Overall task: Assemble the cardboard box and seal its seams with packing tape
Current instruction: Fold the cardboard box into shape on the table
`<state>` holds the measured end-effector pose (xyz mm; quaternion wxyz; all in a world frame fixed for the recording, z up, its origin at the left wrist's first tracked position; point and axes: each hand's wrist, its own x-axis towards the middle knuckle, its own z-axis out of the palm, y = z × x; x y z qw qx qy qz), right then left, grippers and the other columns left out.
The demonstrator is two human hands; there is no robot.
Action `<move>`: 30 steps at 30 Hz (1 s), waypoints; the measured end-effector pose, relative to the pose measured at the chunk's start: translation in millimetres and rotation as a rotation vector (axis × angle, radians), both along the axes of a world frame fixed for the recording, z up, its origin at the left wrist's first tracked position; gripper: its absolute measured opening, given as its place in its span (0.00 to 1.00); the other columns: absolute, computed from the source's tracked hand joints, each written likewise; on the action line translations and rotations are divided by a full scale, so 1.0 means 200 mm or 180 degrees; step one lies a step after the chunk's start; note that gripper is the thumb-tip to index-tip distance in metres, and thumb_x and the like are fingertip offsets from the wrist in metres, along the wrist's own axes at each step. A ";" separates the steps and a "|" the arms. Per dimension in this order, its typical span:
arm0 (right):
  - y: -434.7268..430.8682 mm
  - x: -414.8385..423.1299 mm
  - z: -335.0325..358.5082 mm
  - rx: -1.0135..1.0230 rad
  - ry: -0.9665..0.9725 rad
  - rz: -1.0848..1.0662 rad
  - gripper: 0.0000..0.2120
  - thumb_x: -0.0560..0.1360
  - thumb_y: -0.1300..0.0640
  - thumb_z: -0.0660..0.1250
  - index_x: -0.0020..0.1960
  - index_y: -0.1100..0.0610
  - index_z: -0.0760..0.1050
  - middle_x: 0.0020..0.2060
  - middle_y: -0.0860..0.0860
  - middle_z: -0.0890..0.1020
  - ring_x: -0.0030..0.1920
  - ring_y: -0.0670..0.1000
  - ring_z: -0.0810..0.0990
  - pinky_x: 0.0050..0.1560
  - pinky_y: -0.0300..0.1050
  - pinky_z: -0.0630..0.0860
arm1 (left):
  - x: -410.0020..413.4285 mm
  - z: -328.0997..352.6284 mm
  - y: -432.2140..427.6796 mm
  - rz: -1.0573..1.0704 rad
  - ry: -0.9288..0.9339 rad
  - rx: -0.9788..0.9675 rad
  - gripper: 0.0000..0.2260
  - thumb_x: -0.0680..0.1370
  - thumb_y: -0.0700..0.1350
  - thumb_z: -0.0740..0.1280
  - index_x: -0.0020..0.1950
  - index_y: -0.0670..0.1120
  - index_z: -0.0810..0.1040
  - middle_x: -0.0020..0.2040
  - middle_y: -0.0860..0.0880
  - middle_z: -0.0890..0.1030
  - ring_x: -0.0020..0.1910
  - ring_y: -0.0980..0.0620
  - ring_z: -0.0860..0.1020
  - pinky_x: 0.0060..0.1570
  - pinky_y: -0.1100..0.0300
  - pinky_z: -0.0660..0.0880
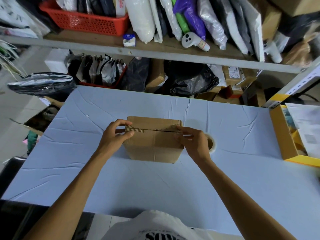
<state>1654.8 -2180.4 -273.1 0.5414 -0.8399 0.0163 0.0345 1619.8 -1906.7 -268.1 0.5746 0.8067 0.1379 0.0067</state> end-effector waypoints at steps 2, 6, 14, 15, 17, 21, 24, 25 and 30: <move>-0.01 -0.01 0.00 -0.0017 -0.0063 0.0090 0.14 0.72 0.57 0.74 0.57 0.48 0.82 0.48 0.50 0.84 0.39 0.41 0.81 0.38 0.34 0.80 | -0.01 0.00 0.00 0.0001 -0.0069 0.0014 0.10 0.73 0.42 0.72 0.52 0.54 0.79 0.57 0.51 0.79 0.55 0.59 0.78 0.49 0.65 0.73; -0.06 0.00 0.00 -0.0017 -0.0166 0.0354 0.17 0.73 0.45 0.70 0.62 0.39 0.75 0.52 0.46 0.81 0.44 0.42 0.82 0.41 0.33 0.79 | 0.00 0.01 0.00 0.0012 -0.0085 -0.0009 0.12 0.73 0.42 0.72 0.53 0.55 0.79 0.58 0.52 0.79 0.56 0.61 0.78 0.47 0.69 0.73; -0.37 0.12 -0.22 -0.2220 0.0309 0.0149 0.19 0.72 0.67 0.60 0.61 0.57 0.75 0.57 0.56 0.80 0.57 0.60 0.75 0.51 0.50 0.75 | 0.00 0.07 0.01 -0.0014 -0.0104 0.0118 0.16 0.72 0.43 0.74 0.54 0.61 0.78 0.61 0.55 0.76 0.57 0.62 0.76 0.49 0.68 0.72; -0.41 0.12 -0.25 -0.2523 0.0399 0.0413 0.23 0.70 0.69 0.60 0.63 0.57 0.74 0.58 0.55 0.78 0.59 0.59 0.73 0.52 0.51 0.75 | 0.00 0.07 0.01 -0.0018 -0.0094 0.0129 0.17 0.72 0.43 0.74 0.54 0.61 0.78 0.61 0.55 0.76 0.58 0.62 0.76 0.49 0.69 0.72; -0.48 0.12 -0.30 -0.2827 0.0572 0.0815 0.31 0.67 0.71 0.61 0.68 0.54 0.71 0.62 0.53 0.76 0.64 0.56 0.68 0.53 0.50 0.76 | -0.01 0.08 0.01 -0.0038 -0.0074 0.0161 0.18 0.72 0.44 0.73 0.57 0.62 0.77 0.62 0.55 0.75 0.58 0.63 0.75 0.49 0.70 0.70; -0.53 0.13 -0.38 -0.3579 0.0680 0.1346 0.27 0.70 0.63 0.68 0.68 0.55 0.70 0.66 0.52 0.73 0.70 0.54 0.63 0.57 0.45 0.72 | -0.02 0.10 0.01 -0.0088 -0.0039 0.0196 0.21 0.73 0.43 0.73 0.61 0.62 0.75 0.64 0.55 0.74 0.61 0.60 0.74 0.54 0.65 0.71; -0.51 0.13 -0.40 -0.3831 0.0372 0.1370 0.20 0.73 0.51 0.70 0.63 0.56 0.75 0.63 0.53 0.77 0.67 0.55 0.67 0.62 0.43 0.64 | -0.02 0.11 0.00 -0.0084 -0.0009 0.0187 0.22 0.73 0.43 0.73 0.62 0.62 0.74 0.65 0.54 0.73 0.62 0.57 0.74 0.59 0.58 0.72; -0.50 0.14 -0.40 -0.3789 0.0217 0.1418 0.20 0.74 0.49 0.69 0.64 0.55 0.75 0.64 0.53 0.77 0.67 0.55 0.68 0.64 0.43 0.63 | -0.02 0.11 0.00 -0.0086 -0.0013 0.0196 0.22 0.73 0.43 0.73 0.63 0.62 0.74 0.65 0.54 0.73 0.62 0.58 0.74 0.58 0.59 0.73; -0.43 0.20 -0.28 -0.2904 -0.0262 0.1384 0.17 0.75 0.54 0.69 0.61 0.60 0.77 0.64 0.55 0.78 0.64 0.58 0.75 0.60 0.46 0.70 | -0.01 0.13 0.01 -0.0198 -0.0020 0.0211 0.22 0.73 0.44 0.73 0.61 0.65 0.74 0.65 0.56 0.72 0.60 0.61 0.74 0.52 0.65 0.72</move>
